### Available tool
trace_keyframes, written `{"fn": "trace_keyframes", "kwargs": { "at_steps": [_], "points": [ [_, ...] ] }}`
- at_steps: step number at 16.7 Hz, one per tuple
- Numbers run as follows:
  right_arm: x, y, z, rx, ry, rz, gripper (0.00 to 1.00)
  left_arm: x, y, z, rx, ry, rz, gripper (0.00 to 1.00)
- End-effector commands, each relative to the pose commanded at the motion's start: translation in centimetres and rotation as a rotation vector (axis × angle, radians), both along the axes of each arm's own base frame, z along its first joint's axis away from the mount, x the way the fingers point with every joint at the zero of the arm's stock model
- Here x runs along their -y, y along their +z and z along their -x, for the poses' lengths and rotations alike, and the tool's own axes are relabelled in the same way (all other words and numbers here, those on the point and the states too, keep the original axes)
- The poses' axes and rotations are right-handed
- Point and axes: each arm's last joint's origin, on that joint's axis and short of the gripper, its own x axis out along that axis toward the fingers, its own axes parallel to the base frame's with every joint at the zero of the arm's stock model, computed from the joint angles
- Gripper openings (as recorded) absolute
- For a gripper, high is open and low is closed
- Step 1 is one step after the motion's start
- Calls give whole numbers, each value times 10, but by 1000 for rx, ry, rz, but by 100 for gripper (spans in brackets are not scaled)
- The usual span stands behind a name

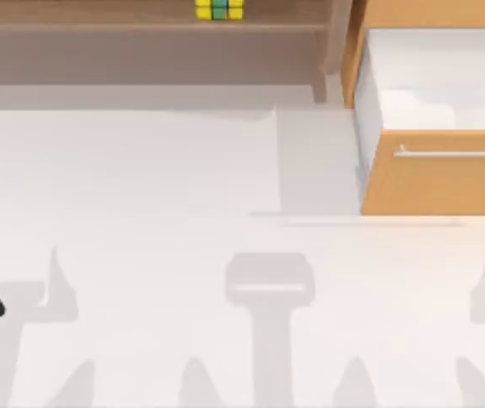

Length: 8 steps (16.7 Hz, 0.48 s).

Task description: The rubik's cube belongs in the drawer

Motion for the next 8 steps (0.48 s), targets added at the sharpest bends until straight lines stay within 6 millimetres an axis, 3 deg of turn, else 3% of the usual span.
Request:
{"fn": "trace_keyframes", "kwargs": {
  "at_steps": [4, 8],
  "points": [
    [-2, 6, -1, 5, 6, -9, 100, 0, 0, 0, 0, 0, 0, 100],
    [-11, 33, -10, -4, 24, -42, 100, 0, 0, 0, 0, 0, 0, 100]
  ]
}}
